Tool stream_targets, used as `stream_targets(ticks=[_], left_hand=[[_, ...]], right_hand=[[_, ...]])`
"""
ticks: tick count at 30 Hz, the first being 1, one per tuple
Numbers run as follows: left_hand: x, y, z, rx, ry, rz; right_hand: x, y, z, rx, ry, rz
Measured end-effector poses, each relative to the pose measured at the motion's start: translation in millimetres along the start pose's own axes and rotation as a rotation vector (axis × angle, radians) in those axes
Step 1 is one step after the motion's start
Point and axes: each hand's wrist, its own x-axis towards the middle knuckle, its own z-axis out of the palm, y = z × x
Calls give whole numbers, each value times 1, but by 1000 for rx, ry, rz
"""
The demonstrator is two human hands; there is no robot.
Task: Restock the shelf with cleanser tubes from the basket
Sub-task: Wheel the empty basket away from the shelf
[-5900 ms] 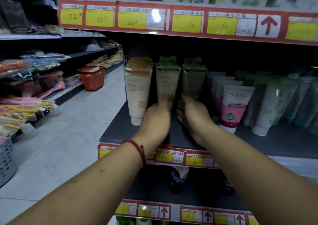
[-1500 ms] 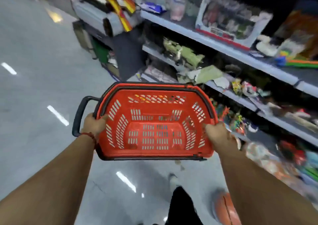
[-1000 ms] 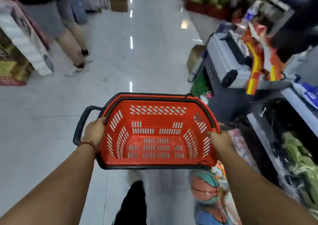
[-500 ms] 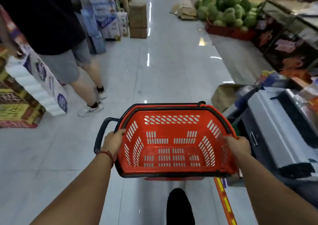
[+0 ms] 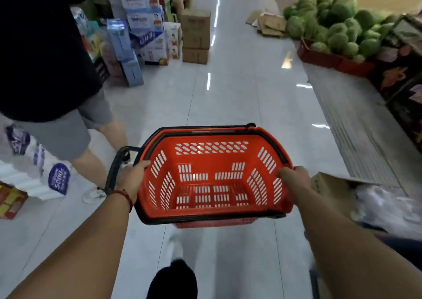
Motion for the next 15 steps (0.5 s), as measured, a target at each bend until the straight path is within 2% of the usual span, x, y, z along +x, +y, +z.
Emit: stream_targets(ticks=[7, 15], left_hand=[[240, 150, 79, 58, -70, 9], [417, 353, 156, 134, -98, 50]], right_hand=[[188, -165, 127, -20, 69, 26], [329, -349, 215, 35, 125, 76]])
